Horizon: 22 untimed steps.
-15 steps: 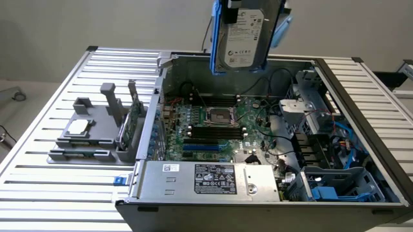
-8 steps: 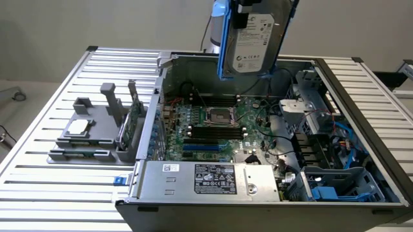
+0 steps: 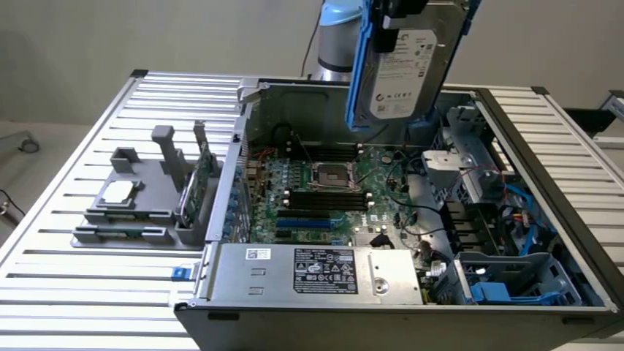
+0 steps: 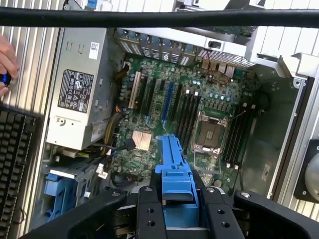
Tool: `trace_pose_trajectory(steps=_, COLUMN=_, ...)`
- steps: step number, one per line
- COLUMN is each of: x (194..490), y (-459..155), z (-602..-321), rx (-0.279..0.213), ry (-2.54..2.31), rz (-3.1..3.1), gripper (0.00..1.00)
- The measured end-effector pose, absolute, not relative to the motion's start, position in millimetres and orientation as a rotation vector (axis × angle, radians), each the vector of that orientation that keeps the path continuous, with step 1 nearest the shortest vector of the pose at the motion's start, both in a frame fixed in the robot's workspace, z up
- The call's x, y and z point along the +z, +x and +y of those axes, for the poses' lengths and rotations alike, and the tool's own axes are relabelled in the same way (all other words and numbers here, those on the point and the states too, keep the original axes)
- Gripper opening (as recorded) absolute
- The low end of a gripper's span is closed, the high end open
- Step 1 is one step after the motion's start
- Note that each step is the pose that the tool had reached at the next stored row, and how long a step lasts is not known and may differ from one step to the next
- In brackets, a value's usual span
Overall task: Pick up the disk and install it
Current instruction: 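Pick up the disk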
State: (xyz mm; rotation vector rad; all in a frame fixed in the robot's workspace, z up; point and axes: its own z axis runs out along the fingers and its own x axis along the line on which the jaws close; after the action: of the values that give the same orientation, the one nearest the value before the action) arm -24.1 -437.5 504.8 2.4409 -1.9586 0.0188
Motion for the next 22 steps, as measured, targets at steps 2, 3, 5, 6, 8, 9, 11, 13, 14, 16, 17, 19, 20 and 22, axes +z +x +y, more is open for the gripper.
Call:
trace_pose_trajectory(steps=2, x=504.8, y=-19.1, z=-442.2, rx=0.018, ry=2.442, rz=-1.959, gripper=0.33)
trace_pose_trajectory(steps=3, x=504.8, y=-16.5, z=-444.5, rx=0.017, ry=2.442, rz=-1.960, gripper=0.33)
trace_pose_trajectory(steps=5, x=504.8, y=-11.2, z=-449.3, rx=0.016, ry=2.443, rz=-1.960, gripper=0.33)
trace_pose_trajectory(steps=6, x=504.8, y=-8.6, z=-451.6, rx=0.015, ry=2.443, rz=-1.961, gripper=0.33)
trace_pose_trajectory(steps=8, x=504.8, y=-3.4, z=-456.3, rx=0.014, ry=2.444, rz=-1.961, gripper=0.33)
trace_pose_trajectory(steps=9, x=504.8, y=-0.7, z=-458.6, rx=0.013, ry=2.445, rz=-1.962, gripper=0.33)
trace_pose_trajectory(steps=11, x=504.8, y=4.2, z=-463.1, rx=0.012, ry=2.445, rz=-1.962, gripper=0.33)
trace_pose_trajectory(steps=13, x=504.8, y=9.2, z=-467.7, rx=0.011, ry=2.446, rz=-1.963, gripper=0.33)
trace_pose_trajectory(steps=14, x=504.8, y=11.5, z=-469.9, rx=0.011, ry=2.446, rz=-1.963, gripper=0.33)
trace_pose_trajectory(steps=16, x=504.8, y=15.6, z=-474.1, rx=0.010, ry=2.447, rz=-1.963, gripper=0.33)
trace_pose_trajectory(steps=17, x=504.8, y=17.5, z=-476.2, rx=0.010, ry=2.447, rz=-1.964, gripper=0.33)
trace_pose_trajectory(steps=19, x=504.8, y=20.5, z=-480.3, rx=0.010, ry=2.448, rz=-1.964, gripper=0.33)
trace_pose_trajectory(steps=20, x=504.8, y=21.6, z=-482.1, rx=0.010, ry=2.449, rz=-1.965, gripper=0.33)
trace_pose_trajectory(steps=22, x=504.8, y=23.1, z=-485.8, rx=0.013, ry=2.451, rz=-1.966, gripper=0.33)
